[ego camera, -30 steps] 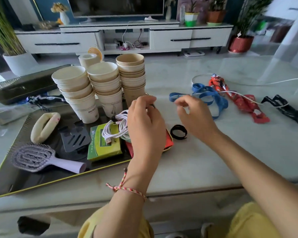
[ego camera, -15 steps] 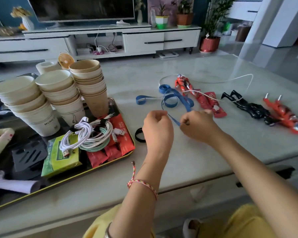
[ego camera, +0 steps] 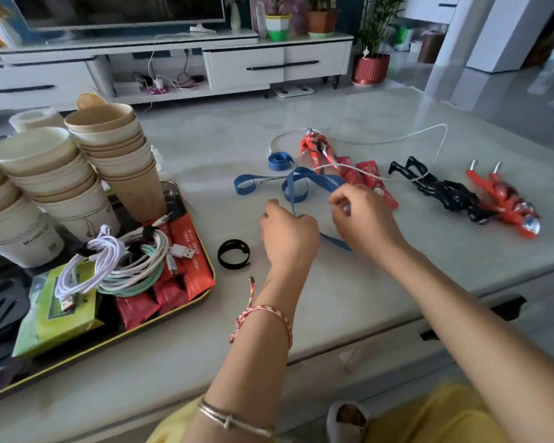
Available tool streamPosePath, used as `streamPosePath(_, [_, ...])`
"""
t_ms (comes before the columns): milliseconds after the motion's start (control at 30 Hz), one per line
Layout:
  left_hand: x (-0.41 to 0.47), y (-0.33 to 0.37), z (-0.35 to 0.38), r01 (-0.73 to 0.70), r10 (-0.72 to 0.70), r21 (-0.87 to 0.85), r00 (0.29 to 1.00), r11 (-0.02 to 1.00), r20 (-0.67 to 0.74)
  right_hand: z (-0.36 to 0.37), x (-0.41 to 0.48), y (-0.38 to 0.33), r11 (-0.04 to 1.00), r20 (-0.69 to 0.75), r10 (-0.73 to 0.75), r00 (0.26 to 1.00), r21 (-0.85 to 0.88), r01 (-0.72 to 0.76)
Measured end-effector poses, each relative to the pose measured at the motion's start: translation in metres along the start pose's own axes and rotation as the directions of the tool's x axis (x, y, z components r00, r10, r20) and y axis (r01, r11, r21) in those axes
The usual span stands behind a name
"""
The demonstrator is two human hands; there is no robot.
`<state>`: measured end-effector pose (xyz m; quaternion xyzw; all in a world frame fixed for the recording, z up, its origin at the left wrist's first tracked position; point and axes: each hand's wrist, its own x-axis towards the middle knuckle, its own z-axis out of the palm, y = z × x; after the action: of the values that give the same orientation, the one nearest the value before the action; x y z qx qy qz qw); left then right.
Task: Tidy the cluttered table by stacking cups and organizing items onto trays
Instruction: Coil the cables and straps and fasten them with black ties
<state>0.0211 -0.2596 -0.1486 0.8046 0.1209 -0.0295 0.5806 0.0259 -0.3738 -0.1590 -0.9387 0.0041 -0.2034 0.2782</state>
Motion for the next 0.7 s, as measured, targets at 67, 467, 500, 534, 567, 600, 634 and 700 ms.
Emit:
streamPosePath(67, [0.004, 0.0, 0.002, 0.004, -0.004, -0.004, 1.0, 1.0, 0.029, 0.008, 0.006, -0.003, 0.991, 0.068, 0.076, 0.995, 0.106, -0.083])
streamPosePath(467, [0.019, -0.004, -0.011, 0.117, -0.1, -0.211, 0.991, 0.971, 0.089, 0.032, 0.037, -0.011, 0.975, -0.182, 0.224, 0.957, 0.055, -0.217])
streamPosePath(500, [0.02, -0.004, -0.013, 0.119, -0.103, -0.218, 0.991, 0.969, 0.081, 0.032, 0.04, -0.006, 0.975, -0.193, 0.153, 0.969, -0.13, -0.179])
streamPosePath(534, [0.02, -0.004, -0.014, 0.117, -0.102, -0.221, 0.992, 0.968, 0.077, 0.032, 0.041, -0.001, 0.955, -0.16, 0.12, 0.98, -0.25, -0.158])
streamPosePath(567, [0.02, -0.003, -0.015, 0.113, -0.099, -0.227, 0.992, 0.967, 0.072, 0.032, 0.042, 0.002, 0.941, -0.112, 0.124, 0.986, -0.303, -0.153])
streamPosePath(600, [0.019, -0.003, -0.015, 0.107, -0.094, -0.231, 0.993, 0.967, 0.067, 0.032, 0.042, 0.004, 0.938, -0.075, 0.13, 0.989, -0.315, -0.147])
streamPosePath(634, [0.018, -0.002, -0.015, 0.099, -0.087, -0.234, 0.994, 0.967, 0.061, 0.033, 0.041, 0.006, 0.942, -0.058, 0.117, 0.992, -0.31, -0.129])
streamPosePath(700, [0.016, -0.001, -0.015, 0.066, -0.056, -0.234, 0.997, 0.97, 0.049, 0.031, 0.038, 0.008, 0.961, -0.076, 0.041, 0.996, -0.271, -0.06])
